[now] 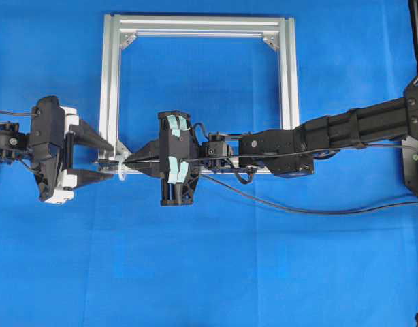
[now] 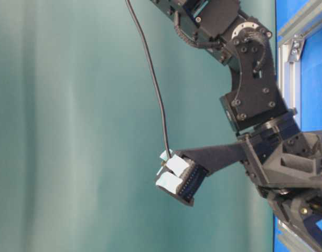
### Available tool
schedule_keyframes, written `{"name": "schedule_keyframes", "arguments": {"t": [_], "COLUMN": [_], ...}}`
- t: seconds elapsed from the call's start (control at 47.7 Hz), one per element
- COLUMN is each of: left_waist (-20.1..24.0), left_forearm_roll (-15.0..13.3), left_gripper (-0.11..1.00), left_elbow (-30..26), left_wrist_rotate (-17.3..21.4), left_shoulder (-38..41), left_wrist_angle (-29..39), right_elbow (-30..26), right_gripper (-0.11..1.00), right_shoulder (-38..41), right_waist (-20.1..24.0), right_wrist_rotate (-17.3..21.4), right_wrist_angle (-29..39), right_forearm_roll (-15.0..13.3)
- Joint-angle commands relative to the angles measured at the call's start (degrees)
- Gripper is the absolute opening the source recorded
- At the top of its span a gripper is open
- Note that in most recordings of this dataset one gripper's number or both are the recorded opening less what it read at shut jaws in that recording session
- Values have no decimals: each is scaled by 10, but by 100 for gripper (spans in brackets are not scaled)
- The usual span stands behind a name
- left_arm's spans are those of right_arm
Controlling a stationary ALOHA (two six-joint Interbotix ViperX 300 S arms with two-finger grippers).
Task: Insert the wire through the string loop located on the left side.
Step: 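Close the left gripper on the USB plug beyond the loop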
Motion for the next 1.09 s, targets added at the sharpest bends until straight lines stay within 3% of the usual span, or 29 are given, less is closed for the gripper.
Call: {"name": "schedule_keyframes", "arguments": {"t": [0.0, 0.105, 0.168, 0.482, 0.608, 0.755, 0.838, 1.069], "left_waist": [-3, -4, -4, -4, -4, -4, -4, -4], "left_forearm_roll": [2, 4, 5, 5, 5, 4, 5, 4], "left_gripper": [49, 17, 7, 8, 8, 8, 8, 8], "left_elbow": [-6, -6, -7, -6, -6, -5, -5, -4], "left_wrist_rotate": [2, 4, 7, 9, 9, 9, 9, 9], "left_shoulder": [-4, -5, -4, -5, -5, -5, -5, -8], "left_wrist_angle": [-6, -10, -11, -11, -11, -11, -11, -9], "right_elbow": [-12, -12, -11, -11, -11, -10, -10, -10], "right_gripper": [6, 6, 6, 12, 33, 77, 95, 94], "right_shoulder": [-13, -14, -13, -14, -13, -14, -14, -14], "right_waist": [-2, -2, -3, -2, -1, 0, 0, 0], "right_wrist_rotate": [1, 1, 1, 1, 3, 4, 4, 4], "right_wrist_angle": [-3, -2, -3, -2, 3, 4, 4, 4], "right_forearm_roll": [-1, -1, -1, -1, -1, 3, 6, 7]}}
